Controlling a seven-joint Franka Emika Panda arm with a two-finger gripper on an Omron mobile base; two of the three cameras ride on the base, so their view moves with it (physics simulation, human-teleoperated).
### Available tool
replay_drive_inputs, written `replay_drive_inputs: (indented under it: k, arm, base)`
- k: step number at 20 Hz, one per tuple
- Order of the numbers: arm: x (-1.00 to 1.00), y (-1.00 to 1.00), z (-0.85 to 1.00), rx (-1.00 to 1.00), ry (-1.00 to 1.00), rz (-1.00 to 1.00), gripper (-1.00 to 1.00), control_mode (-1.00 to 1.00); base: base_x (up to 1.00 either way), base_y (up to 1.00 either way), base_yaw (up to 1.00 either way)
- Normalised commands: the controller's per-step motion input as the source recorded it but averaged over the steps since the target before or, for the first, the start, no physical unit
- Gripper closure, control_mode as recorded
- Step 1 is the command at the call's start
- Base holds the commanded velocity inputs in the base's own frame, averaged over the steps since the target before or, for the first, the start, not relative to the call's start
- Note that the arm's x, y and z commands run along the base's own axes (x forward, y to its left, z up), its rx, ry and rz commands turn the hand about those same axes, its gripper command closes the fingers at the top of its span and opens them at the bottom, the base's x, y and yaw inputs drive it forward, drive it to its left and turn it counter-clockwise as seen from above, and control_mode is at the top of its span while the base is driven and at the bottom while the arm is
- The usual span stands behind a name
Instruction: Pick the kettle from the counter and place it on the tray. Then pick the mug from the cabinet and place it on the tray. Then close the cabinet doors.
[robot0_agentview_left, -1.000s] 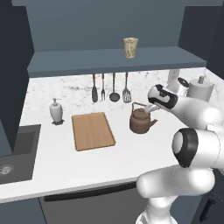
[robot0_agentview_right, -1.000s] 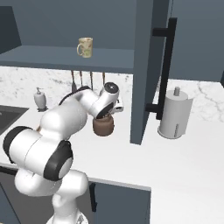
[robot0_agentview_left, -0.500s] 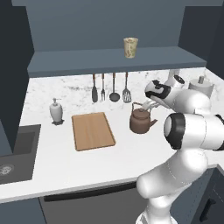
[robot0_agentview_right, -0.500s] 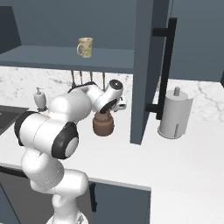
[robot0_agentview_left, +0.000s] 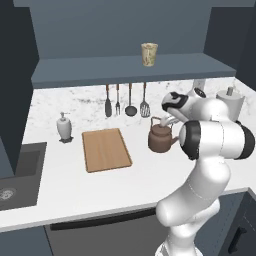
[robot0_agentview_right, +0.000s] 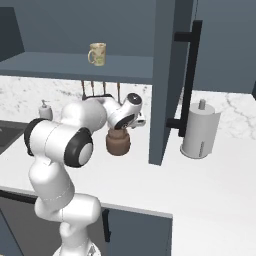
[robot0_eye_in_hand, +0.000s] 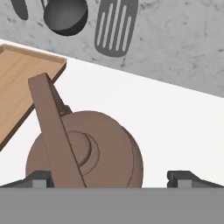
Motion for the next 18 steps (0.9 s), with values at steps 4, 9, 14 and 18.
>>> replay_drive_inputs:
  k: [4,9,14,18]
  arm:
    - [0.21,0.0,-0.13,0.0,0.0,0.0,-1.0,-1.0]
    - [0.13,0.0,-0.21,0.0,0.0,0.0,-1.0,-1.0]
    - [0.0,0.1,-0.28,0.0,0.0,0.0,-1.0,-1.0]
    - [-0.1,0.2,-0.45,0.0,0.0,0.0,-1.0,-1.0]
  base:
    - [0.0,0.0,0.0]
    - [0.0,0.0,0.0]
    - [0.0,0.0,0.0]
    - [0.0,0.0,0.0]
